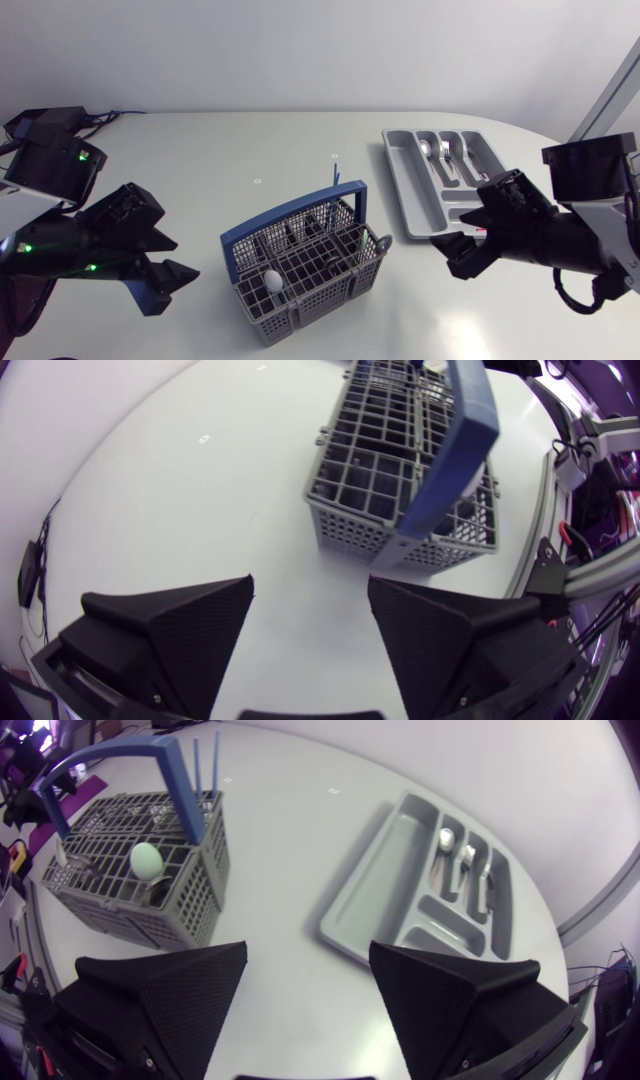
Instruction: Unload the cutlery basket into the drawer organizer.
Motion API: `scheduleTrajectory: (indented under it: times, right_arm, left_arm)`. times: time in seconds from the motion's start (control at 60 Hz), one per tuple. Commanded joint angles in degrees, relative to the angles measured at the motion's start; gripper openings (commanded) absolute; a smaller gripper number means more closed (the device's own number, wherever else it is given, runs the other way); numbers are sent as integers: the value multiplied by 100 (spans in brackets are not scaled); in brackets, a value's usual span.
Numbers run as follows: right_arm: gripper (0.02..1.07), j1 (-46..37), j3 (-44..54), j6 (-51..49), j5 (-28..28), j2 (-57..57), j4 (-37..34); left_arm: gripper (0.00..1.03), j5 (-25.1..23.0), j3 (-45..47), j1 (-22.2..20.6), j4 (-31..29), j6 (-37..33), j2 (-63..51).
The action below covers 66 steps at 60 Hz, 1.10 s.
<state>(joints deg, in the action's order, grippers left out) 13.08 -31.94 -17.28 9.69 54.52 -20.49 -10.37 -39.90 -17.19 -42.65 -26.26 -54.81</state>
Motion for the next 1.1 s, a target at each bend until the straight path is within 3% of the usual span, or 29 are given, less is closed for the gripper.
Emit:
scheduleTrajectory:
  times: [0.0, 0.1, 0.217, 0.483, 0.583, 1.083]
  right_arm:
    - [67, 54, 83, -118, 323, 226, 54]
    - [63, 221, 13, -100, 595, 480, 1]
    - [63, 529, -5, -65, 753, 823, 54]
    - [63, 951, -119, 14, 841, 1456, 581]
    - [63, 977, -225, 32, 639, 1500, 819]
    - [63, 1610, -462, 401, 375, 1579, 871]
  left_arm:
    - [53, -299, 176, -48, -243, -599, -21]
    - [49, -765, 299, -109, -490, -942, 67]
    - [49, -800, 386, -408, -410, -907, 119]
    - [49, -826, 404, -487, 363, -802, -461]
    - [49, -835, 413, -478, 706, -749, -698]
    - [49, -835, 44, -223, 1980, -556, -1735]
